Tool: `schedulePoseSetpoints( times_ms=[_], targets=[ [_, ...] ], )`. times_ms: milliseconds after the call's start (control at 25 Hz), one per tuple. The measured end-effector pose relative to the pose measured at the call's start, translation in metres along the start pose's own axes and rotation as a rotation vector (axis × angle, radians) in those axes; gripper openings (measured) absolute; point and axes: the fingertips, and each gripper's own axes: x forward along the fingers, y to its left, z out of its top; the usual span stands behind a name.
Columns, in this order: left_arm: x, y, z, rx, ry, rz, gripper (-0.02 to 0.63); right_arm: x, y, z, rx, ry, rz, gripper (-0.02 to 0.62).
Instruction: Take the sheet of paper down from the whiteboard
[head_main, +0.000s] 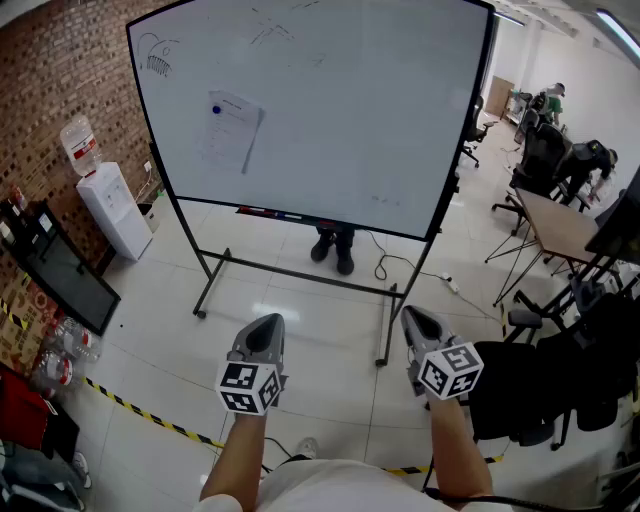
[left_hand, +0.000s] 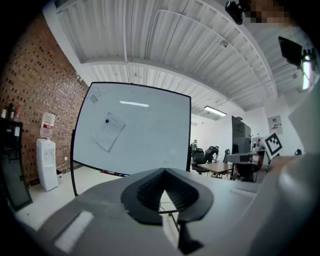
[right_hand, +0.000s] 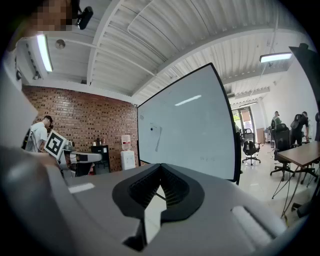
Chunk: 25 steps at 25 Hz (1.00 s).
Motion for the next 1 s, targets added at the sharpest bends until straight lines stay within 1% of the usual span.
schedulePoseSetpoints(
  times_ms=[160, 320, 400, 520, 760, 1000],
  targets=[
    [-0.007, 0.040, 0.004, -0.010, 0.002, 0.014, 0.002, 0.032, 0.029, 0.002, -0.007, 0.013, 0.018, 0.006],
    [-0.012, 0.078, 0.009, 0.002, 0.002, 0.020, 0.002, 0.067, 0.055, 0.005, -0.012, 0.021, 0.032, 0.006],
    [-0.015, 0.097, 0.010, 0.004, 0.001, 0.031, 0.002, 0.087, 0.070, 0.008, -0.020, 0.024, 0.052, 0.006],
    [-0.015, 0.124, 0.009, -0.022, -0.005, 0.056, 0.002, 0.115, 0.088, 0.009, -0.038, 0.040, 0.094, 0.006],
    [-0.007, 0.167, 0.012, -0.045, -0.019, 0.104, 0.002, 0.172, 0.100, 0.015, -0.050, 0.048, 0.152, 0.006],
    [0.014, 0.225, 0.014, -0.049, -0.010, 0.183, 0.002, 0.251, 0.114, 0.012, -0.043, 0.057, 0.255, 0.006]
  ],
)
